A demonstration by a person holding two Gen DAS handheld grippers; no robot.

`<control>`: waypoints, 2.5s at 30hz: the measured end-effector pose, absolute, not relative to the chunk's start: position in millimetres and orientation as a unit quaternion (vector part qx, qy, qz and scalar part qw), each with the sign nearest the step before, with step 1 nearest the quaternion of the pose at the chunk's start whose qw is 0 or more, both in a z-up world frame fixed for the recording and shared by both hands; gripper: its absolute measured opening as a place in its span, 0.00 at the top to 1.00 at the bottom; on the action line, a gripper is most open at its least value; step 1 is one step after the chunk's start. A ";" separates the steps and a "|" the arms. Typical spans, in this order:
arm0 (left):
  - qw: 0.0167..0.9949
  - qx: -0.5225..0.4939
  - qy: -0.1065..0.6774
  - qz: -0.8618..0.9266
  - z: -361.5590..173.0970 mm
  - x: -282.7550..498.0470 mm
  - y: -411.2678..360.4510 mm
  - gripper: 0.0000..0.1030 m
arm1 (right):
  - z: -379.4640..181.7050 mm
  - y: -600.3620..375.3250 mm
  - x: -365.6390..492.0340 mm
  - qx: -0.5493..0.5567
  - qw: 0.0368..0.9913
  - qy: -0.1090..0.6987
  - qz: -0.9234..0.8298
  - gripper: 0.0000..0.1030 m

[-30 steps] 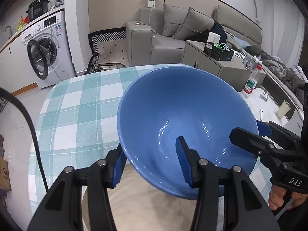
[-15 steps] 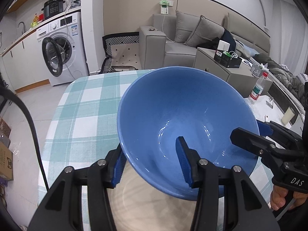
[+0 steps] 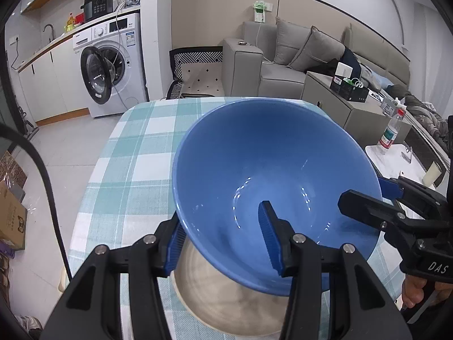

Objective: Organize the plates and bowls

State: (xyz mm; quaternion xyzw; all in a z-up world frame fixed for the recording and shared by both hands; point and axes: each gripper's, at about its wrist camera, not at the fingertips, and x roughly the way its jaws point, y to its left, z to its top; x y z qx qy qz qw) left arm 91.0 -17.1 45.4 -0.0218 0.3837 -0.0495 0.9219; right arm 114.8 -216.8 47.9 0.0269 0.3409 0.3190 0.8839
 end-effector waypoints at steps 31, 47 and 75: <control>0.906 -0.053 0.415 -0.058 5.6 86.1 7.1 0.52 | 11.5 -192.2 126.1 0.021 0.866 0.384 0.320 0.43; 0.912 -0.042 0.402 -0.069 5.9 88.4 6.6 0.43 | 9.3 -191.4 128.4 0.016 0.867 0.386 0.316 0.42; 0.954 -0.037 0.298 0.009 3.6 17.9 60.5 0.00 | 30.0 -247.3 86.4 0.000 0.913 0.251 0.322 0.00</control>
